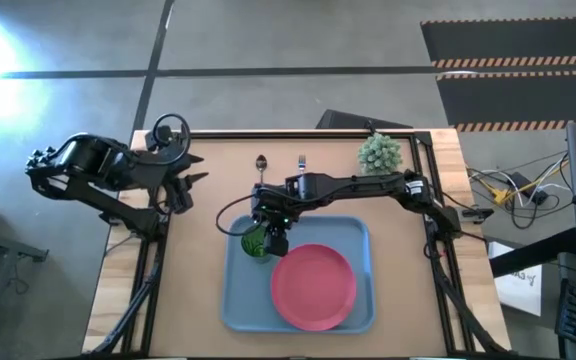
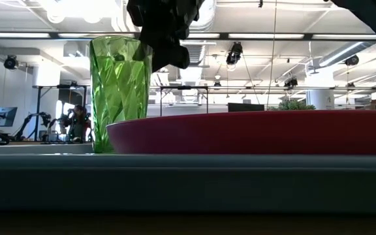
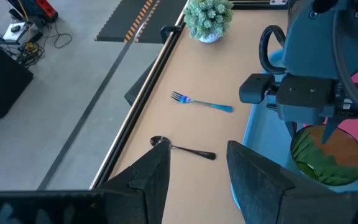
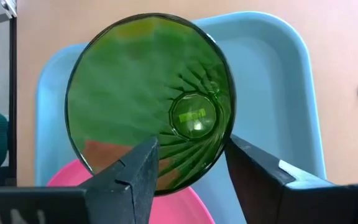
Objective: Pick and place plate/cup/fork/spoon on tray
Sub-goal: Move the green cup to the top left of the pink plate
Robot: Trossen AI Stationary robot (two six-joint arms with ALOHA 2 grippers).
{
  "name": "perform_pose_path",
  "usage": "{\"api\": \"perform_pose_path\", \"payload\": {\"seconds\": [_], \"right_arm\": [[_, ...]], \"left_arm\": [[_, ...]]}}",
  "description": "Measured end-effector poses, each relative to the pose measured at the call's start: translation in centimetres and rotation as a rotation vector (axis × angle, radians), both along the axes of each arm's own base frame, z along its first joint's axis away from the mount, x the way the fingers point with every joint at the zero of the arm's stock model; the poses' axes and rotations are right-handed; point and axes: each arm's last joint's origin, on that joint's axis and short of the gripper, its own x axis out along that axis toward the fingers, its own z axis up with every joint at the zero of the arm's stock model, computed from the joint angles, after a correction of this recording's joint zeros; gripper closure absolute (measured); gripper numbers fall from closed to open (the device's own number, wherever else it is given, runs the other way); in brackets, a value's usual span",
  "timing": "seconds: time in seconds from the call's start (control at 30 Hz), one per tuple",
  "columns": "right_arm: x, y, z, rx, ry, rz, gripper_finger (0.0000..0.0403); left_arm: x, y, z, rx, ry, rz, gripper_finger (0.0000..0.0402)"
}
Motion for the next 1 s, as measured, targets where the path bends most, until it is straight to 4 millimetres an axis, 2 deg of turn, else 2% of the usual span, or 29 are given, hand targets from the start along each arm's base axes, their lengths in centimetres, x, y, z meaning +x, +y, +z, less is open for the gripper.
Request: {"api": "perform_pose_path", "payload": {"seconds": [0.13, 0.37, 0.63, 0.7, 0.8, 1.0], "right_arm": [[0.1, 0.0, -0.4, -0.004, 0.005, 0.002, 0.0268], [0.2, 0.0, -0.5, -0.026, -0.003, 0.024, 0.0383], [0.4, -0.3, -0.1, -0.124, -0.044, -0.003, 0.0393], [0.0, -0.3, 0.7, -0.133, -0.051, -0.003, 0.0393], [-1.1, -0.6, 3.4, -0.207, -0.091, -0.033, 0.0394], [-6.5, -1.6, 9.7, -0.320, -0.056, -0.165, 0.0394]], "left_arm": [[0.0, 0.0, 0.0, 0.000, 0.000, 0.000, 0.0259], [0.0, 0.0, 0.0, -0.001, 0.000, 0.001, 0.0259], [0.1, 0.0, 0.0, -0.002, -0.001, 0.002, 0.0259], [0.1, 0.0, 0.0, -0.002, -0.001, 0.002, 0.0259], [0.1, 0.0, 0.0, -0.002, -0.001, 0.002, 0.0259], [0.1, 0.0, 0.0, -0.003, -0.001, 0.003, 0.0259]]}}
